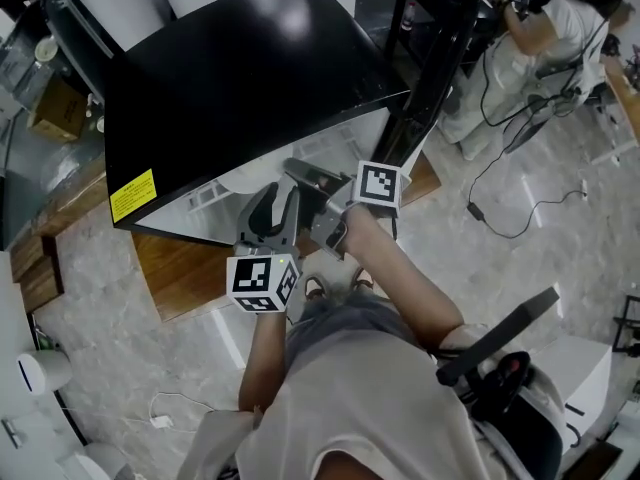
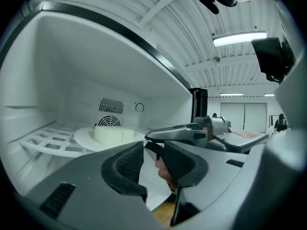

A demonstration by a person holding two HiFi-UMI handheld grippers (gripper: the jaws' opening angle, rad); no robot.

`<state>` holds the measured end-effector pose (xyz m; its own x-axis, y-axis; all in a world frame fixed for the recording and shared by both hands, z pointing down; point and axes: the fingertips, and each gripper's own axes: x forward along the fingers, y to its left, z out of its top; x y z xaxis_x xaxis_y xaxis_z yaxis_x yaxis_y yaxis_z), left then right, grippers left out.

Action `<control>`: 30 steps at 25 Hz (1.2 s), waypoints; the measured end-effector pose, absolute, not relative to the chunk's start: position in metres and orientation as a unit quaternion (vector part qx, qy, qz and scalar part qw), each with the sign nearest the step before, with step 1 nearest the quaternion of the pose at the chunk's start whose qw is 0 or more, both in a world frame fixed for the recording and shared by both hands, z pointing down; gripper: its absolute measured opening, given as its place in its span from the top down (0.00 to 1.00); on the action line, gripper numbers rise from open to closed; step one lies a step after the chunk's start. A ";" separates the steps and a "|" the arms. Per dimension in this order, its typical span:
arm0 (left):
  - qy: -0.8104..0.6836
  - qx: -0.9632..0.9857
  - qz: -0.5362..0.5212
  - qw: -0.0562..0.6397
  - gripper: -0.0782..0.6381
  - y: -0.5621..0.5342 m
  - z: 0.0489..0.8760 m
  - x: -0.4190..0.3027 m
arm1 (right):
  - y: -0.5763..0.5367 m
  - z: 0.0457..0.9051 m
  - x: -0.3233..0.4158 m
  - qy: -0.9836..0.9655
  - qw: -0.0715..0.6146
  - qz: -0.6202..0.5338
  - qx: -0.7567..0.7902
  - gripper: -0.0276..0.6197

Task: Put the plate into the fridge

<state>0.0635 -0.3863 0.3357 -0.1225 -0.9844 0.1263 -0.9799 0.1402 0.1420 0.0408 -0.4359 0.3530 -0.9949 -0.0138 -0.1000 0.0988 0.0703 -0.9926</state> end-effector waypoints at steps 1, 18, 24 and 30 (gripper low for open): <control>-0.750 0.654 -0.016 0.097 0.69 -0.386 0.336 0.062 | -0.433 0.351 0.040 0.730 0.035 -0.680 0.049 0.89; -0.764 0.635 -0.043 0.105 0.69 -0.387 0.336 0.026 | -0.422 0.333 0.034 0.988 -0.116 -0.095 -0.038 0.92; -0.767 0.635 -0.020 0.089 0.71 -0.386 0.334 0.021 | -0.415 0.336 0.019 0.992 -0.117 -0.039 -0.034 0.93; -0.783 0.619 -0.009 0.064 0.84 -0.380 0.332 0.020 | -0.416 0.333 0.024 0.993 -0.103 -0.028 -0.052 0.93</control>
<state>0.0203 -0.3798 0.3324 -0.2255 -0.9701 0.0896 -0.9679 0.2336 0.0929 0.0245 -0.4156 0.3330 -0.9734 -0.0965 0.2080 -0.1081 0.9931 -0.0451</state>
